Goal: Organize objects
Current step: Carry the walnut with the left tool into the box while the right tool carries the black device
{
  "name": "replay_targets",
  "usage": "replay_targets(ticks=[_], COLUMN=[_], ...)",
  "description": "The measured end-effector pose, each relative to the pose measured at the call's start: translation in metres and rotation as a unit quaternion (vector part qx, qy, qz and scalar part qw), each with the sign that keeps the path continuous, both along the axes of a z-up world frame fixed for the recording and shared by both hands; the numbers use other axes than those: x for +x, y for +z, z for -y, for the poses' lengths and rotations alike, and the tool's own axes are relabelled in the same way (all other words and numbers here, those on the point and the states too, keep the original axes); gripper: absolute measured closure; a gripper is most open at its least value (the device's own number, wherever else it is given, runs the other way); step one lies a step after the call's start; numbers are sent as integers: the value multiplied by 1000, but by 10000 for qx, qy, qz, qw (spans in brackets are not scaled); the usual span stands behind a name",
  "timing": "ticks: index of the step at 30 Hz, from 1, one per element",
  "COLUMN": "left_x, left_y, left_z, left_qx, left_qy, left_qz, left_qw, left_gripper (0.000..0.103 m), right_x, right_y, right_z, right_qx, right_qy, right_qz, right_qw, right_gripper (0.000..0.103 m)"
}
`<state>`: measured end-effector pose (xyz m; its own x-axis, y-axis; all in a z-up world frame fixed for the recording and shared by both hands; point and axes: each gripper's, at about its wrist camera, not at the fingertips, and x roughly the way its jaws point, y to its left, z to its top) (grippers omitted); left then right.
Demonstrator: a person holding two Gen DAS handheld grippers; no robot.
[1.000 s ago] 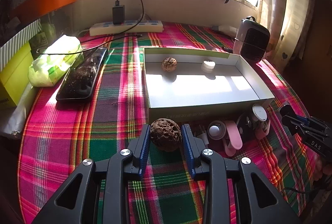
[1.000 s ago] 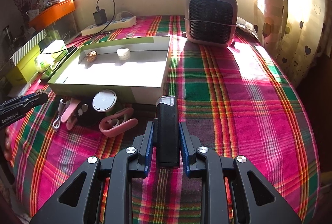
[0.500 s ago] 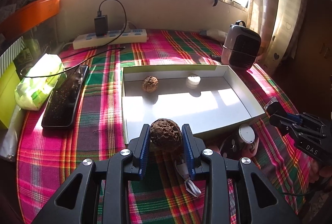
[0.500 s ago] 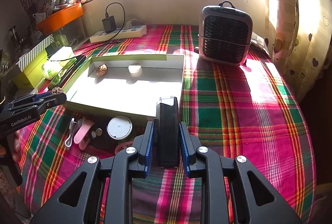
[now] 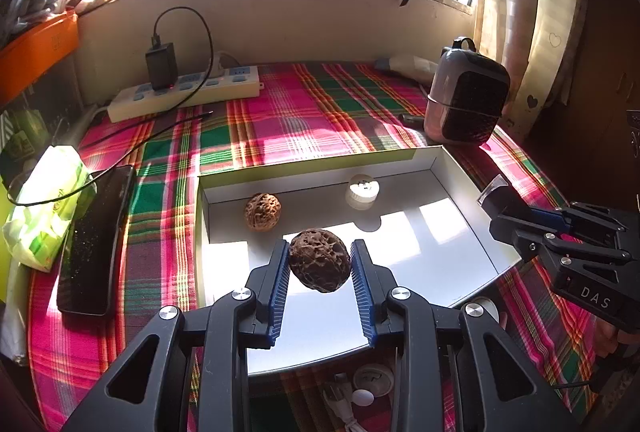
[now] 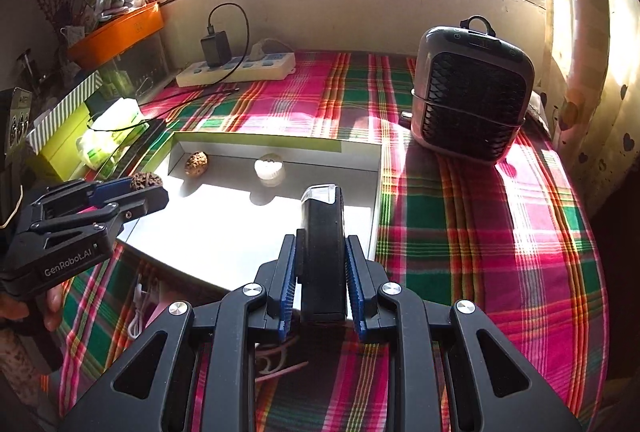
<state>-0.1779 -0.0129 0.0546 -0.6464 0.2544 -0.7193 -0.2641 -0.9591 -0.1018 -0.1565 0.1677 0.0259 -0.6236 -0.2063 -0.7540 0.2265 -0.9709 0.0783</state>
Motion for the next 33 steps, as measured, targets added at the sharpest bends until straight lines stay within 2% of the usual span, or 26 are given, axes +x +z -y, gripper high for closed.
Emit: replay_targets(ticks=[16,33], left_x=[-56,-75], left_y=[-17,-33], left_z=[-16,-28], left_qx=[-69,-248], left_qy=[-42,-134], left_qz=[270,417], left_qw=[9996,9987], left_gripper=[75,75], right_x=[-62,-77], right_y=[-20,-33], right_z=[9,14], right_qx=[61,148], right_qy=[-35,-30], right_qz=[453,526], right_qw=[9989,9985], right_gripper=[79,79])
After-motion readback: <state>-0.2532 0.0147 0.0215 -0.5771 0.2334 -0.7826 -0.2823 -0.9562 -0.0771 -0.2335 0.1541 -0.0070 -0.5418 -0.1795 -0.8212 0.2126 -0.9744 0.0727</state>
